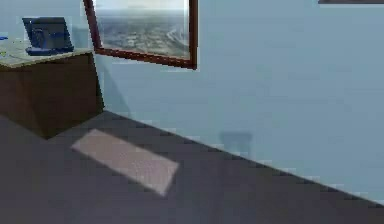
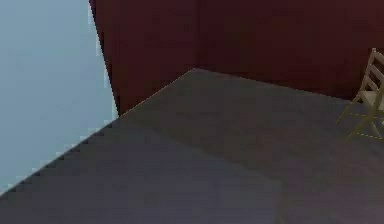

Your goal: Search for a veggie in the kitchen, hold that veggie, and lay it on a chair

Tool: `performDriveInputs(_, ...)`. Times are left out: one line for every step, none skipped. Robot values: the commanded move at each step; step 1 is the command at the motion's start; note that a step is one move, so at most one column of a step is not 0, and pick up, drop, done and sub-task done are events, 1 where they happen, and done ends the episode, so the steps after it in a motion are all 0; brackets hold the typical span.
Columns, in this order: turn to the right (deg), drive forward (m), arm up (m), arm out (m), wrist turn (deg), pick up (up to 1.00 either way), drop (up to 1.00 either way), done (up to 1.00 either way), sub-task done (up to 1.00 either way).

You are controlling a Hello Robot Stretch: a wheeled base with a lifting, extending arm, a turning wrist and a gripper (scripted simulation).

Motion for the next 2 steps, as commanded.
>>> performDriveInputs(-45.0,0.00,0.00,0.00,0.0,0.00,0.00,0.00,0.00)
performDriveInputs(-9.0,0.00,0.00,0.00,0.0,0.00,0.00,0.00,0.00)
